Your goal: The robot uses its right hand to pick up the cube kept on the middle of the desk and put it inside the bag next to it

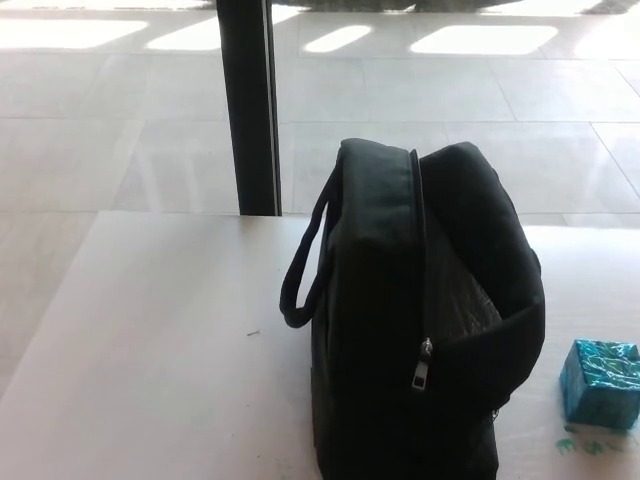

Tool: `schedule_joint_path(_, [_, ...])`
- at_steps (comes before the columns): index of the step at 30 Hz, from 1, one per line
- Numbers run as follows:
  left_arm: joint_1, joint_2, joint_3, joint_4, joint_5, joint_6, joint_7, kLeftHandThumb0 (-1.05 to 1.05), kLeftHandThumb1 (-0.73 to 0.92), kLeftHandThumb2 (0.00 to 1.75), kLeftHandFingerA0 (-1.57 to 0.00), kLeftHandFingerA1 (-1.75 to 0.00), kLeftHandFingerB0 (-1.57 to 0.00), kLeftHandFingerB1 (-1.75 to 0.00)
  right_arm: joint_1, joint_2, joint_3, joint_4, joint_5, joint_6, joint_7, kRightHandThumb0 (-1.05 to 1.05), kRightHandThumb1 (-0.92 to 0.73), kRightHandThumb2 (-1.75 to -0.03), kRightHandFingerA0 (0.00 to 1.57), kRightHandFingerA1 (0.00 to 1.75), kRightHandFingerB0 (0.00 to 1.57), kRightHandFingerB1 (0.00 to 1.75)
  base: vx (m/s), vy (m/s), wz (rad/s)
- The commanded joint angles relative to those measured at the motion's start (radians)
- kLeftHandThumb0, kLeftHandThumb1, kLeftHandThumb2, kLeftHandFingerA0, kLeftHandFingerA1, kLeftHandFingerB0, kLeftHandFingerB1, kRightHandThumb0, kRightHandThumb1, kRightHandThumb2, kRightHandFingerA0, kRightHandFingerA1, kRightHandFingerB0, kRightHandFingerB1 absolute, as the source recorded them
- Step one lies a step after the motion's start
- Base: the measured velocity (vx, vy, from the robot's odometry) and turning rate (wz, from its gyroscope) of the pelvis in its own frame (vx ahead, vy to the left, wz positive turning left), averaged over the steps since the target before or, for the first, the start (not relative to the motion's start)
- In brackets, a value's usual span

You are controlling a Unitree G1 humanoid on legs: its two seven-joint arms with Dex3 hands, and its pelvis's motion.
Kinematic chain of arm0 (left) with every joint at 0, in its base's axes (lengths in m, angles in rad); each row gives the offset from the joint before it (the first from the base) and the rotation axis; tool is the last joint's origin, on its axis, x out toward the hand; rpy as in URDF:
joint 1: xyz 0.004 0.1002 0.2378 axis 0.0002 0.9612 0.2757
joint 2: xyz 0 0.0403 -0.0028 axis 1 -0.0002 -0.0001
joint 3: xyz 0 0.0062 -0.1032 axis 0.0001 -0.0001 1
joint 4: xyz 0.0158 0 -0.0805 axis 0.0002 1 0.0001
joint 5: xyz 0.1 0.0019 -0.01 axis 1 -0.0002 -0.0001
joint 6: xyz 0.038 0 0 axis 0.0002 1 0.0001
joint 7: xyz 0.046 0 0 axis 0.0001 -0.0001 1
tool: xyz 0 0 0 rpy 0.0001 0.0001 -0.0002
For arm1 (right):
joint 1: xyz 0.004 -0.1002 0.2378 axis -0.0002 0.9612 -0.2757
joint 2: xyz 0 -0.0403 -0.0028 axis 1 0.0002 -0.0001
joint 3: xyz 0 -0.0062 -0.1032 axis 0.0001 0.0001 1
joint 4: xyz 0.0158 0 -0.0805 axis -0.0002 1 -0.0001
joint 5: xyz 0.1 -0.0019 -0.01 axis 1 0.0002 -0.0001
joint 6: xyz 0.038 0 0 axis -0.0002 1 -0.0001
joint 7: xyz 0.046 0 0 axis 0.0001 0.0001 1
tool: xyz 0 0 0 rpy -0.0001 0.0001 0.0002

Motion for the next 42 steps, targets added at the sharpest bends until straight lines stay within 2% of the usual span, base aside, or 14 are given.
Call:
schedule_joint_path(1, [-0.01, 0.026, 0.025, 0.037, -0.061, 0.022, -0.085, -1.05, 0.53, 0.89, -0.38, -1.46, -0.33, -1.41, 0.009, -0.016, -0.04, -0.017, 0.072, 0.044, 0.04, -0.58, -0.76, -0.62, 0.49, 0.65, 0.4, 0.47, 0.0, 0.0, 0.0])
schedule_joint_path(2, [-0.01, 0.027, 0.024, 0.034, -0.062, 0.023, -0.087, -1.05, 0.55, 0.88, -0.37, -1.46, -0.33, -1.4, 0.005, -0.007, -0.069, -0.032, 0.101, 0.065, 0.03, -0.6, -0.74, -0.62, 0.5, 0.73, 0.39, 0.53, 0.0, 0.0, 0.0])
schedule_joint_path(4, [-0.009, 0.023, 0.024, 0.04, -0.064, 0.017, -0.088, -1.05, 0.55, 0.89, -0.38, -1.45, -0.34, -1.39, 0.007, -0.012, -0.087, -0.046, 0.11, 0.074, 0.032, -0.6, -0.59, -0.98, 0.47, 0.73, 0.34, 0.62, 0.0, 0.0, 0.0])
schedule_joint_path(5, [-0.01, 0.024, 0.024, 0.043, -0.067, 0.015, -0.094, -1.05, 0.56, 0.88, -0.37, -1.47, -0.33, -1.41, 0.007, -0.014, -0.106, -0.061, 0.122, 0.076, 0.029, -0.59, -0.75, -0.62, 0.47, 0.73, 0.36, 0.56, 0.0, 0.0, 0.0])
schedule_joint_path(14, [-0.013, 0.026, 0.022, 0.039, -0.078, 0.02, -0.088, -1.05, 0.57, 0.9, -0.36, -1.46, -0.33, -1.4, -0.135, -0.103, -0.253, -0.191, 0.152, 0.115, -0.079, -0.8, -0.71, -0.62, 0.35, 1.07, 0.33, 0.67, 0.0, 0.0, 0.0])
schedule_joint_path(15, [-0.012, 0.029, 0.021, 0.042, -0.077, 0.019, -0.086, -1.05, 0.56, 0.89, -0.37, -1.46, -0.34, -1.4, -0.165, -0.11, -0.259, -0.197, 0.149, 0.088, -0.082, -0.81, -0.71, -0.61, 0.39, 1.04, 0.35, 0.66, 0.0, 0.0, 0.0])
schedule_joint_path(16, [-0.013, 0.03, 0.022, 0.043, -0.079, 0.021, -0.082, -1.05, 0.55, 0.89, -0.38, -1.47, -0.34, -1.4, -0.199, -0.119, -0.263, -0.209, 0.146, 0.082, -0.1, -0.79, -0.53, -0.95, 0.48, 0.9, 0.38, 0.66, 0.0, 0.0, 0.0])
schedule_joint_path(17, [-0.013, 0.03, 0.021, 0.042, -0.08, 0.022, -0.08, -1.05, 0.56, 0.89, -0.37, -1.46, -0.33, -1.4, -0.224, -0.132, -0.261, -0.223, 0.142, 0.083, -0.099, -0.78, -0.7, -0.62, 0.44, 0.9, 0.36, 0.6, 0.0, 0.0, 0.0])
schedule_joint_path(18, [-0.015, 0.03, 0.023, 0.037, -0.084, 0.027, -0.081, -1.05, 0.56, 0.89, -0.36, -1.47, -0.33, -1.41, -0.257, -0.145, -0.247, -0.27, 0.13, 0.084, -0.103, -0.72, -0.56, -0.97, 0.5, 0.75, 0.32, 0.58, 0.0, 0.0, 0.0])
schedule_joint_path(20, [-0.016, 0.029, 0.02, 0.037, -0.086, 0.027, -0.081, -1.05, 0.57, 0.9, -0.36, -1.46, -0.32, -1.39, -0.273, -0.151, -0.239, -0.311, 0.124, 0.102, -0.106, -0.75, -0.61, -0.97, 0.45, 0.67, 0.28, 0.51, 0.0, 0.0, 0.0])
schedule_joint_path(21, [-0.017, 0.03, 0.017, 0.043, -0.083, 0.022, -0.082, -1.05, 0.56, 0.89, -0.36, -1.46, -0.32, -1.4, -0.286, -0.155, -0.229, -0.353, 0.125, 0.121, -0.101, -0.65, -0.72, -0.62, 0.45, 0.55, 0.34, 0.33, 0.0, 0.0, 0.0])
schedule_joint_path(22, [-0.018, 0.031, 0.014, 0.047, -0.081, 0.019, -0.083, -1.05, 0.56, 0.89, -0.36, -1.47, -0.33, -1.41, -0.304, -0.158, -0.216, -0.381, 0.123, 0.129, -0.1, -0.63, -0.71, -0.62, 0.47, 0.53, 0.35, 0.32, 0.0, 0.0, 0.0])
schedule_joint_path(35, [-0.016, 0.03, 0.007, 0.056, -0.086, 0.018, -0.077, -1.05, 0.56, 0.89, -0.37, -1.49, -0.32, -1.42, -0.412, -0.14, 0.044, -0.6, 0.08, 0.255, -0.058, -0.54, -0.72, -0.62, 0.45, 0.52, 0.37, 0.34, 0.0, 0.0, 0.0])
schedule_joint_path(42, [-0.006, 0.03, 0.009, 0.049, -0.09, 0.02, -0.083, -1.05, 0.57, 0.88, -0.33, -1.48, -0.3, -1.42, -0.463, -0.141, 0.152, -0.513, 0.042, 0.194, -0.017, -0.51, -0.74, -0.61, 0.39, 0.51, 0.26, 0.33, 0.0, 0.0, 0.0])
